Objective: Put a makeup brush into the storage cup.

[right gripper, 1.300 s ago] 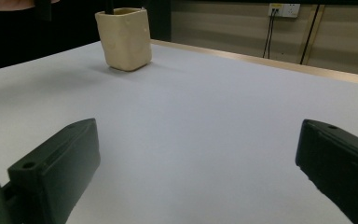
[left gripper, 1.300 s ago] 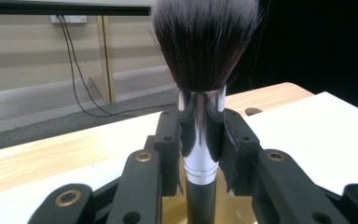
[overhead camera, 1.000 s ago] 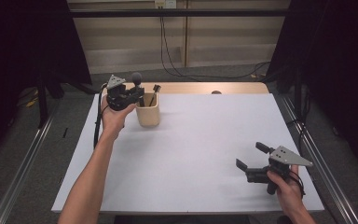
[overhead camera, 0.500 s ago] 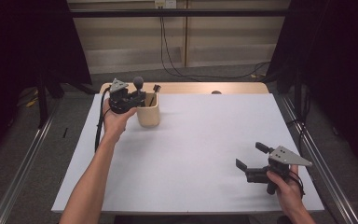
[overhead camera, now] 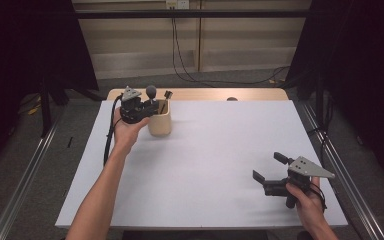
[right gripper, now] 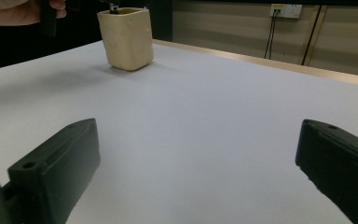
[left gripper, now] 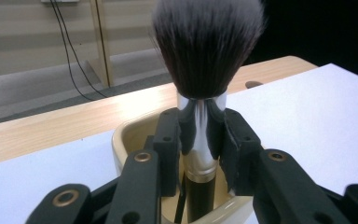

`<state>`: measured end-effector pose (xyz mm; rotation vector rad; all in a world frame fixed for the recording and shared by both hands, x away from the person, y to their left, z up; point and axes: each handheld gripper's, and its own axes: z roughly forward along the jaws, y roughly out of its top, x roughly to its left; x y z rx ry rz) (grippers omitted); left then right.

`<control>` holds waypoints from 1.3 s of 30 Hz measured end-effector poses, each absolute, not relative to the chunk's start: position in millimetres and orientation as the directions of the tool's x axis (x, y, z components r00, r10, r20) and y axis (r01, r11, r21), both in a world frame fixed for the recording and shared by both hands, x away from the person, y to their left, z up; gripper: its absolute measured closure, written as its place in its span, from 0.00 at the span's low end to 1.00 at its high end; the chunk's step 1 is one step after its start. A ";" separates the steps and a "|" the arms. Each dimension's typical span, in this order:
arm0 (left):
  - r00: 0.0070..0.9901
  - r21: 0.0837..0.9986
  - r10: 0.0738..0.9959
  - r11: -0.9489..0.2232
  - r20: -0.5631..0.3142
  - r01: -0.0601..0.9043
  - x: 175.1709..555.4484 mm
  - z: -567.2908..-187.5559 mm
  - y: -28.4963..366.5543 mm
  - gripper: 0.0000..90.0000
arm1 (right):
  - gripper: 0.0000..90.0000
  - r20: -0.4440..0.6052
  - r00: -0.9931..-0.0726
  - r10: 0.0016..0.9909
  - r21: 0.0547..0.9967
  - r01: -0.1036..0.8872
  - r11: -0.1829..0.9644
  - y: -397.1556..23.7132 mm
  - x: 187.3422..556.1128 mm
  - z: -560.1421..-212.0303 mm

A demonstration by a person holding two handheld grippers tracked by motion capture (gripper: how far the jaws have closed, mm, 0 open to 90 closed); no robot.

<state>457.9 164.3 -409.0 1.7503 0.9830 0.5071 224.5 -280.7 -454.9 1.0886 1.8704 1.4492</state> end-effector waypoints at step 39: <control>0.532 0.928 0.830 -0.046 -0.170 0.369 433.6 -411.1 191.6 0.03 | 0.00 0.066 -0.526 0.848 0.960 0.266 0.090 -282.4 224.1 -453.8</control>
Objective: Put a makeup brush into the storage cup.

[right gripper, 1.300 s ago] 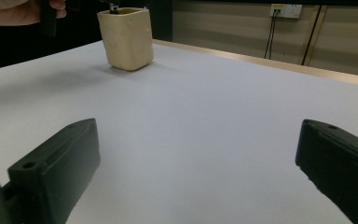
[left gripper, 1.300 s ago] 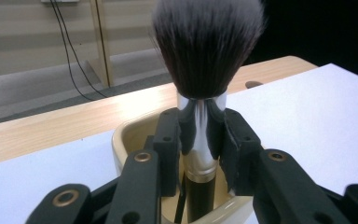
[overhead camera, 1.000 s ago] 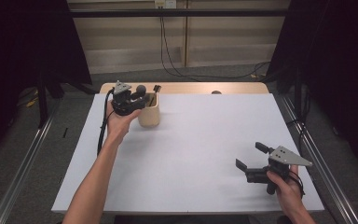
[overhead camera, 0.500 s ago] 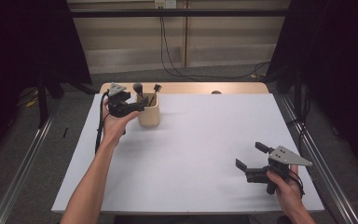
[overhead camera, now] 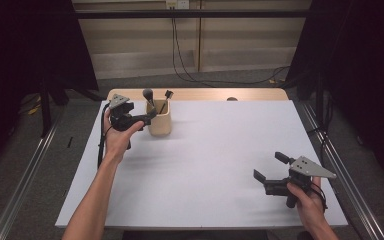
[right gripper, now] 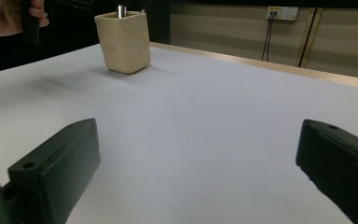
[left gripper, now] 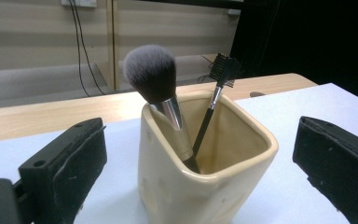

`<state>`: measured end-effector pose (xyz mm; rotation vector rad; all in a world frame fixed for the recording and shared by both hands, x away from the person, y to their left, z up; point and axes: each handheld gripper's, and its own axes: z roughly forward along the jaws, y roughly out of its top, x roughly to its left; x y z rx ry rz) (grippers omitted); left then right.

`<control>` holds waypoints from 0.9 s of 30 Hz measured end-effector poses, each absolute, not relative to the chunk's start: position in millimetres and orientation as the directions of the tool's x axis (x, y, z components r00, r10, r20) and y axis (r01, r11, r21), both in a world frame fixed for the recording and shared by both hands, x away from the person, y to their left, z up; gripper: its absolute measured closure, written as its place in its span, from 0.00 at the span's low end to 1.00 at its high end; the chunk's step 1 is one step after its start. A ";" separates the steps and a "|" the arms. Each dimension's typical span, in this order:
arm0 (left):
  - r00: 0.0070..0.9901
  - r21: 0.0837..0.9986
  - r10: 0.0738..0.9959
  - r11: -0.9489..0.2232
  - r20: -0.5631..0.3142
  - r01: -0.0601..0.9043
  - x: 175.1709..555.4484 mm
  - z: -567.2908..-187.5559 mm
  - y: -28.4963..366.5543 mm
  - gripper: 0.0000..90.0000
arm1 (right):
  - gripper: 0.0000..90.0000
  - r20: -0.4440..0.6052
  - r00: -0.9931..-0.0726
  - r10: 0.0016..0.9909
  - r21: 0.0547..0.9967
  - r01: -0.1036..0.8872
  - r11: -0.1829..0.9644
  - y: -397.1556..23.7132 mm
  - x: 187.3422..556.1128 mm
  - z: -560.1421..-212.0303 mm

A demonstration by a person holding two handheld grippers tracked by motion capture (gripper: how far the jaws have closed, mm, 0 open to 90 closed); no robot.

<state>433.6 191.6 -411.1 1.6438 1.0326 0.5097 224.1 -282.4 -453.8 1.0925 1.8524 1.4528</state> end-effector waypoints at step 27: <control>0.561 0.945 0.819 -0.075 -0.124 0.317 395.0 -406.2 213.1 0.02 | 0.00 0.070 -0.523 0.850 0.957 0.275 0.090 -283.3 223.0 -454.4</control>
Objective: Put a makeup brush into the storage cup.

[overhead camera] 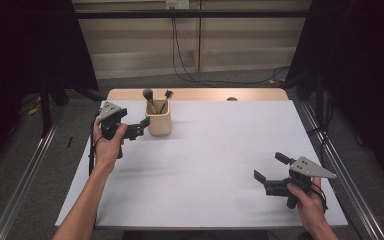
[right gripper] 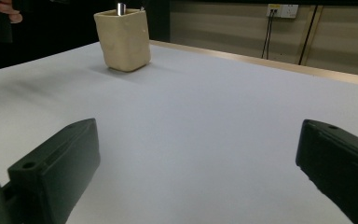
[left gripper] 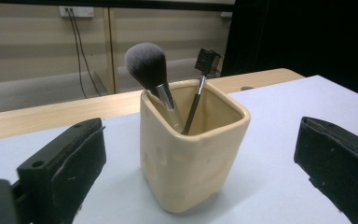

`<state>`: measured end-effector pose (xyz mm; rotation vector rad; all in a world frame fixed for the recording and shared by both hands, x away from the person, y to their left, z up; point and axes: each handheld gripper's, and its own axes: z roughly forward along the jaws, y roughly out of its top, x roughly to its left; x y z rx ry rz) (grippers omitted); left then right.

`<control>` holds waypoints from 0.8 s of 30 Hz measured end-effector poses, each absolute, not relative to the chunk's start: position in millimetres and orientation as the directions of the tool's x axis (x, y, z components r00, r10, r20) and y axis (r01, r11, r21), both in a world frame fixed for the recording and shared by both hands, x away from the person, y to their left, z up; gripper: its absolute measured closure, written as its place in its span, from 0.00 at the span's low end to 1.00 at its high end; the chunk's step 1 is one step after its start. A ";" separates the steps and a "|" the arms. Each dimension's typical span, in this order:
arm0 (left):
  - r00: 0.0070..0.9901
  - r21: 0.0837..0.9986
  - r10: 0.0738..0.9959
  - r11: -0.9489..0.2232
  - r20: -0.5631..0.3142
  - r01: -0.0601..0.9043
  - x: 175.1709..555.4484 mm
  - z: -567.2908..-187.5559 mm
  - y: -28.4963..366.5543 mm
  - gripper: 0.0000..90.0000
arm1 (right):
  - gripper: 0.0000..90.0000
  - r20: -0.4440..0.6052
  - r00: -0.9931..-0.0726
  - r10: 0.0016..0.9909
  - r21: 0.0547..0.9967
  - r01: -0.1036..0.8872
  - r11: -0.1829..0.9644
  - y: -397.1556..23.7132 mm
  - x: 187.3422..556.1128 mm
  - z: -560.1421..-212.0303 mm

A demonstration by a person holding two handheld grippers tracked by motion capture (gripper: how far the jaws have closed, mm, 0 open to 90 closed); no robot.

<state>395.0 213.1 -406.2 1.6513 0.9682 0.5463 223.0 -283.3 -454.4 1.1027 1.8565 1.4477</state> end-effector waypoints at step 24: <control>0.573 0.946 0.814 -0.111 -0.089 0.305 354.2 -415.7 232.8 0.03 | 0.00 0.069 -0.519 0.852 0.956 0.280 0.093 -285.1 220.8 -456.5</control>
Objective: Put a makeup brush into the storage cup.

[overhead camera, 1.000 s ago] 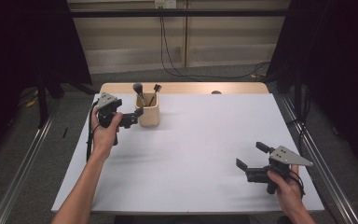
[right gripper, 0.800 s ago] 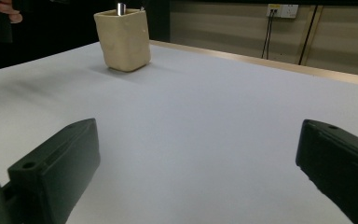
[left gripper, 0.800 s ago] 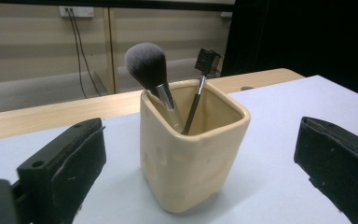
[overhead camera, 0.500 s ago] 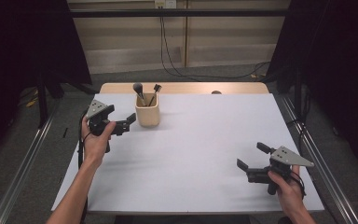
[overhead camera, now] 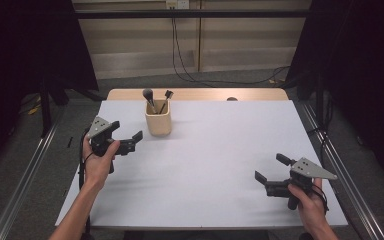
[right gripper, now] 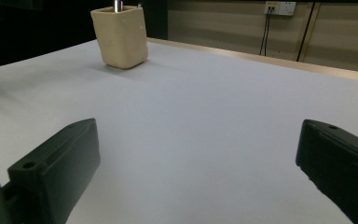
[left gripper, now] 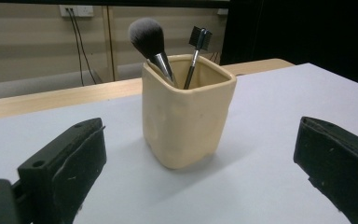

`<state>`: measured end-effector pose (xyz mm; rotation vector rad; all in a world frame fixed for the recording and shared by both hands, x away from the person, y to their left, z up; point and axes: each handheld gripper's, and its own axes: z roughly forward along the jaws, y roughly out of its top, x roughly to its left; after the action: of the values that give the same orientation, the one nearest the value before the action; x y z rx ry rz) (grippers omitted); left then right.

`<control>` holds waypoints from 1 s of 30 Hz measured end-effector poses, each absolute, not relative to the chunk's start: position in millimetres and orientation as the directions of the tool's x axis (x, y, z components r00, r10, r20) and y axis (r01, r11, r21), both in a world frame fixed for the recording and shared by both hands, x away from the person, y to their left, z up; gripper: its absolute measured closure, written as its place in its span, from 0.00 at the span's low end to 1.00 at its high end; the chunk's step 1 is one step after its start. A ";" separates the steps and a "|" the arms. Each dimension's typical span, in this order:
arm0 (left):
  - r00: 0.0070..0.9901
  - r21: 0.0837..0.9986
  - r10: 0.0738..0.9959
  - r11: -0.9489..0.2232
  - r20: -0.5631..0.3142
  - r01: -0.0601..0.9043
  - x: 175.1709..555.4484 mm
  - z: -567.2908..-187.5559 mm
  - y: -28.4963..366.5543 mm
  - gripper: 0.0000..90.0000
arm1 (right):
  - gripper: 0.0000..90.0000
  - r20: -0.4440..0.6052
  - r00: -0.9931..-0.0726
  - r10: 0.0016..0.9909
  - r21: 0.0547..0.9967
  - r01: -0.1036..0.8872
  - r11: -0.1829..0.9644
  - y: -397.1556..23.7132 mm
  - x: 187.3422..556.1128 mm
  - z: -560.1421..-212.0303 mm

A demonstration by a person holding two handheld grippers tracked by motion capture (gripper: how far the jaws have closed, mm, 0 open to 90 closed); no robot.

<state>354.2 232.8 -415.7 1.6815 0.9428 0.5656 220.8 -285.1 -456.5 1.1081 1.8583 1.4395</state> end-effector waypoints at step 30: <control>0.603 0.958 0.796 -0.127 -0.056 0.256 290.0 -423.3 252.0 0.04 | 0.00 0.067 -0.503 0.862 0.957 0.278 0.088 -286.7 215.8 -454.6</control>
<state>290.0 252.0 -423.3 1.6799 0.8796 0.5852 215.8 -286.7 -454.6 1.1191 1.8403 1.4303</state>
